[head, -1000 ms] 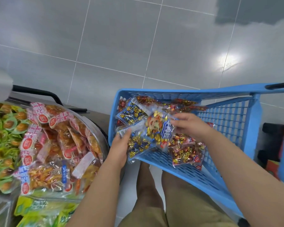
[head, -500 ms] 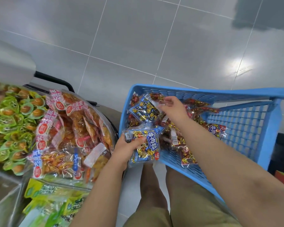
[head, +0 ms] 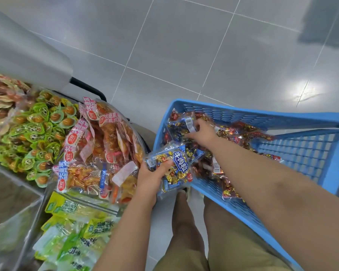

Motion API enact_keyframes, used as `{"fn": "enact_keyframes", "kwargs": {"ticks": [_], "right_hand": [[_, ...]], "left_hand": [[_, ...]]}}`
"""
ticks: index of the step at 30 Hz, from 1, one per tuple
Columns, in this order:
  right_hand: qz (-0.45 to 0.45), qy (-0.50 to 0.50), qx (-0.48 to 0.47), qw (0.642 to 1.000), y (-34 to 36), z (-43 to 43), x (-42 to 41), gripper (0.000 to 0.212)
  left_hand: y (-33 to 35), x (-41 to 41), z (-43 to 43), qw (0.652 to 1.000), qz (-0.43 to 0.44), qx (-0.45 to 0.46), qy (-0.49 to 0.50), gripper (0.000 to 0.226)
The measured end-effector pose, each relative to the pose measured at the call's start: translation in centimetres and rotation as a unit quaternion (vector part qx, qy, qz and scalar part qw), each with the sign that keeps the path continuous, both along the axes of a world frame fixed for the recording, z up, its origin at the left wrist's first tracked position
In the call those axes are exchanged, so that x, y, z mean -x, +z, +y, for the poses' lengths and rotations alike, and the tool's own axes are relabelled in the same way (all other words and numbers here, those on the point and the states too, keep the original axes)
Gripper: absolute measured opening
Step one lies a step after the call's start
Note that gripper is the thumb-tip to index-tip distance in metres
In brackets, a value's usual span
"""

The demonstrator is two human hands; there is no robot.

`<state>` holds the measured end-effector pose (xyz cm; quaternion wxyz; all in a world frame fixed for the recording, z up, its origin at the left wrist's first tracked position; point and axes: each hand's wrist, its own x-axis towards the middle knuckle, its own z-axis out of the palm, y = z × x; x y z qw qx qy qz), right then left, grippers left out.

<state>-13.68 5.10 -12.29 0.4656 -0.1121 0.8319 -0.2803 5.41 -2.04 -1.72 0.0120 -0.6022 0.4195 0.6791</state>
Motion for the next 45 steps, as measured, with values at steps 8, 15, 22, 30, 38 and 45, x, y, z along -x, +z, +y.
{"fn": "enact_keyframes", "kwargs": {"ticks": [8,15,22,30,38,45], "right_hand": [[0.002,-0.151,0.167,0.974,9.9,2.7,-1.3,0.052],[0.056,0.109,0.310,0.943,19.8,0.1,-7.6,0.050],[-0.010,0.261,0.407,0.875,25.2,-4.5,-17.4,0.039],[-0.066,0.297,0.281,0.910,27.9,-10.8,-32.7,0.090],[-0.331,0.130,0.252,0.900,29.7,-15.7,-46.9,0.063],[-0.076,0.227,0.346,0.907,32.2,-21.4,-52.7,0.022]], "left_hand": [[4.2,-1.4,0.1,0.994,0.006,0.021,0.109,0.041],[11.2,-5.3,-2.9,0.981,0.046,0.067,0.175,0.090],[16.7,-16.8,-5.2,0.959,0.108,0.106,0.241,0.020],[19.5,-35.7,-5.8,0.933,0.150,0.142,0.295,0.056],[21.8,-50.2,-7.4,0.918,0.104,0.201,0.326,0.045],[24.1,-59.6,-7.1,0.878,0.094,0.261,0.391,0.052]]}}
